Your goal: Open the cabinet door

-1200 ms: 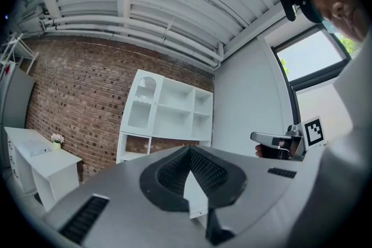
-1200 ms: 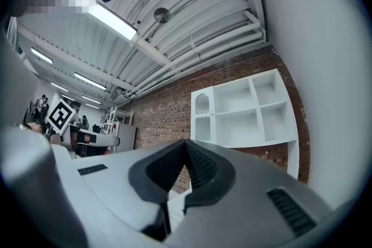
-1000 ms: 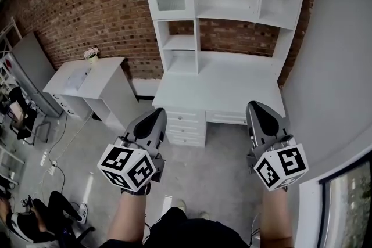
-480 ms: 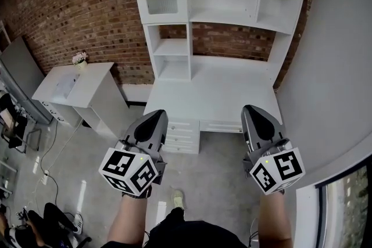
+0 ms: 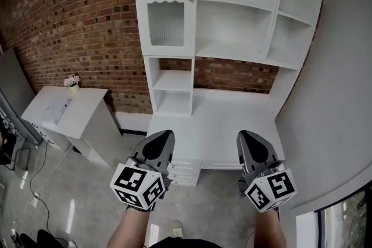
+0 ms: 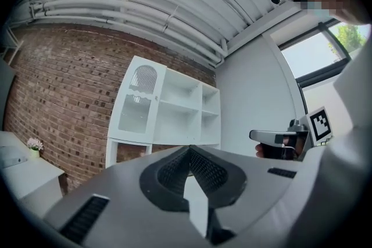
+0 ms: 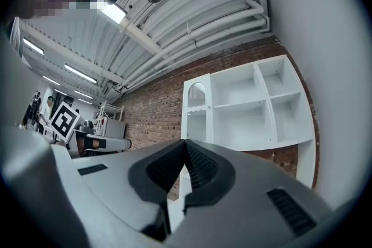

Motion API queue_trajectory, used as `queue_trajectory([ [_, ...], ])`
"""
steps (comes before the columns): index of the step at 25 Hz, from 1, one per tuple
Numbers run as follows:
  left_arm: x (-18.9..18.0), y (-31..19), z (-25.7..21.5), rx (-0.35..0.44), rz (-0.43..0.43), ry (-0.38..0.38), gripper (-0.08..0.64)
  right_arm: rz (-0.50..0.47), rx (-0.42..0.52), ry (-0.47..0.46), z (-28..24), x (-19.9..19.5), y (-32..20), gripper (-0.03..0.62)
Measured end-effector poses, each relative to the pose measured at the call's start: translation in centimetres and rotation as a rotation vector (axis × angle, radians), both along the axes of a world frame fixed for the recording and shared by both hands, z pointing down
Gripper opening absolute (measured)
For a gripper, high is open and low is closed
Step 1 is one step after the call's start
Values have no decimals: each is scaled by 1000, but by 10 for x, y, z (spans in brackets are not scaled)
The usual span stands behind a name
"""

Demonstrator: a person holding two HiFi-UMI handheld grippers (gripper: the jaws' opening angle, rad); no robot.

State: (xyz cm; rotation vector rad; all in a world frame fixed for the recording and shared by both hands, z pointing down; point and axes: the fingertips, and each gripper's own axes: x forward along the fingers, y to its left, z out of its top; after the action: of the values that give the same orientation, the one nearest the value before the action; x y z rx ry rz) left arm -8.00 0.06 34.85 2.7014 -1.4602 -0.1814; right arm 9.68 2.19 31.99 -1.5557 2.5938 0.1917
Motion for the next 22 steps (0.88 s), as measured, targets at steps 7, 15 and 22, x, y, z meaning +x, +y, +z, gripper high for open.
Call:
queue_trajectory([
  [7, -28, -77, -7, 18, 34, -10, 6, 16, -24, -7, 7, -37, -74, 3],
  [15, -34, -133, 0, 0, 43, -8, 6, -10, -34, -3, 11, -56, -137, 5],
  [22, -26, -191, 5, -11, -13, -8, 6, -76, -39, -15, 20, -49, -210, 3],
])
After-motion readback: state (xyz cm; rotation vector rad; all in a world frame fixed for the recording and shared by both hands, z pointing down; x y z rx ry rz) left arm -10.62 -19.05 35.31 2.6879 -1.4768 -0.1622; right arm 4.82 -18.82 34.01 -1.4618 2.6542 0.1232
